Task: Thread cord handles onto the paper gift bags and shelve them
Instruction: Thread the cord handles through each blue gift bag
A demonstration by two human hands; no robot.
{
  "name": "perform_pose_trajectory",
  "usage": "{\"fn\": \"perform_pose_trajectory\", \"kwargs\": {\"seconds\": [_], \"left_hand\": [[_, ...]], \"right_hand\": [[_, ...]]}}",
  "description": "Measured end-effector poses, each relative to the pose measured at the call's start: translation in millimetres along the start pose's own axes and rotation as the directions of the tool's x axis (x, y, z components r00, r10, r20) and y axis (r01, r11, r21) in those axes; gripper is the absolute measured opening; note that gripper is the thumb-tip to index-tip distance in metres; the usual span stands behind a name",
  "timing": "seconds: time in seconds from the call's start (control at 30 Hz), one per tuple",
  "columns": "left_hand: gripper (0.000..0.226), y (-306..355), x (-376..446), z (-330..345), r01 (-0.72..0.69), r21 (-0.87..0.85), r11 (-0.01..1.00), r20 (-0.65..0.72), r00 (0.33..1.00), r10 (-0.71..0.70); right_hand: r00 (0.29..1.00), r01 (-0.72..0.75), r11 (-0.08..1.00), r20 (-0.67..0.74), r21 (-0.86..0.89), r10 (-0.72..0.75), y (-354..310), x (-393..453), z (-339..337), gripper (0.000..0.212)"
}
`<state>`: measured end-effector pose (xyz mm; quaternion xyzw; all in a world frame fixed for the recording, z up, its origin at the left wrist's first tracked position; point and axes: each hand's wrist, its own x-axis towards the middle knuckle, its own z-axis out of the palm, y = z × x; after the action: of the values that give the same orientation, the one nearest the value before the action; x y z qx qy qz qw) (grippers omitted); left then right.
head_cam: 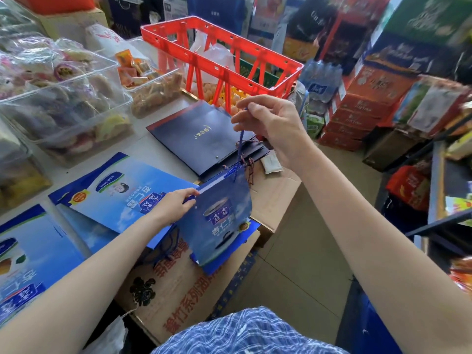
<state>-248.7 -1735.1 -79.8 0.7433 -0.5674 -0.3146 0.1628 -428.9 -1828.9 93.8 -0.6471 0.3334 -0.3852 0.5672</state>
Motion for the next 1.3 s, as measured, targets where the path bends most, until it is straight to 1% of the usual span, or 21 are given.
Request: {"fn": "perform_pose_trajectory", "kwargs": {"seconds": [0.03,0.07,0.1,0.17,0.23,0.27,0.33,0.37,0.4,0.47,0.53,0.63,0.7,0.8,0.9,0.97,1.07,1.17,1.3], "left_hand": [[0.029,0.6,-0.6,-0.2,-0.014,0.021,1.0,0.029,0.999,0.013],[0.028,0.7,-1.5,-0.3,-0.025,0.039,0.999,0.036,0.999,0.024],[0.026,0.0,-2.9,-0.3,-0.031,0.045,0.998,0.016,0.999,0.03],[0.022,-0.8,-6.0,-1.5,-0.041,0.029,0.999,-0.086,0.995,0.043],[0.023,2.1,-9.6,-4.7,-0.047,-0.001,0.999,-0.178,0.983,0.046],[0.023,4.7,-11.3,-6.6,-0.053,-0.013,0.999,-0.198,0.979,0.049],[0.024,10.3,-14.6,-11.2,-0.063,-0.059,0.996,-0.215,0.975,0.049],[0.024,13.3,-16.7,-14.5,-0.067,-0.097,0.993,-0.217,0.975,0.044],[0.024,16.2,-19.3,-17.8,-0.073,-0.131,0.989,-0.215,0.976,0.044],[0.023,19.8,-24.5,-21.7,-0.07,-0.171,0.983,-0.2,0.979,0.034],[0.025,19.9,-29.1,-21.8,-0.037,-0.203,0.978,-0.18,0.984,0.0],[0.028,18.5,-32.5,-18.8,0.013,-0.274,0.962,-0.155,0.986,-0.057],[0.03,23.4,-35.2,-17.8,0.022,-0.289,0.957,-0.136,0.989,-0.064],[0.033,31.6,-37.1,-18.1,-0.013,-0.303,0.953,-0.153,0.988,-0.036],[0.03,35.6,-37.0,-17.3,-0.043,-0.363,0.931,-0.165,0.986,-0.019],[0.03,36.1,-35.6,-16.0,-0.059,-0.366,0.929,-0.17,0.985,-0.004],[0.028,35.7,-34.2,-15.0,-0.075,-0.383,0.921,-0.187,0.982,0.002],[0.024,33.6,-34.3,-15.0,-0.075,-0.384,0.92,-0.207,0.978,-0.007],[0.022,34.2,-34.8,-14.4,-0.098,-0.366,0.925,-0.222,0.975,0.015]], "right_hand": [[0.999,-0.008,1.0,0.034,0.014,0.008,0.4,-0.8,2.2,0.03],[0.997,-0.018,1.0,0.069,-0.007,0.018,3.2,-3.2,5.3,0.033],[0.994,-0.028,0.998,0.102,-0.051,0.033,9.0,-6.1,8.7,0.034],[0.986,-0.058,0.988,0.144,-0.145,0.079,25.1,-13.7,15.7,0.03],[0.984,-0.05,0.96,0.153,-0.277,0.095,46.8,-21.9,20.1,0.019],[0.984,-0.005,0.919,0.161,-0.394,0.075,59.0,-24.8,19.9,0.012],[0.975,0.097,0.761,0.216,-0.641,0.058,81.3,-29.9,18.9,0.01],[0.966,0.115,0.696,0.243,-0.709,0.087,89.4,-32.6,18.8,0.012],[0.957,0.116,0.658,0.261,-0.744,0.126,94.9,-35.7,18.8,0.014],[0.939,0.121,0.635,0.296,-0.763,0.177,102.0,-40.7,19.9,0.017],[0.928,0.11,0.65,0.311,-0.752,0.203,105.6,-45.1,21.7,0.015],[0.938,0.032,0.719,0.269,-0.694,0.218,107.5,-51.6,23.9,0.018],[0.946,0.029,0.731,0.255,-0.681,0.201,109.0,-54.9,24.9,0.017],[0.962,0.026,0.757,0.222,-0.652,0.159,110.3,-57.5,26.7,0.013],[0.978,-0.037,0.803,0.145,-0.594,0.152,112.0,-59.5,28.3,0.013],[0.984,-0.066,0.822,0.1,-0.566,0.148,112.8,-61.2,27.3,0.013],[0.987,-0.069,0.79,0.071,-0.609,0.141,114.5,-62.5,22.6,0.009],[0.986,-0.085,0.764,0.058,-0.64,0.158,114.9,-63.0,19.0,0.01],[0.983,-0.088,0.738,0.063,-0.668,0.174,115.5,-63.5,21.4,0.012]]}}
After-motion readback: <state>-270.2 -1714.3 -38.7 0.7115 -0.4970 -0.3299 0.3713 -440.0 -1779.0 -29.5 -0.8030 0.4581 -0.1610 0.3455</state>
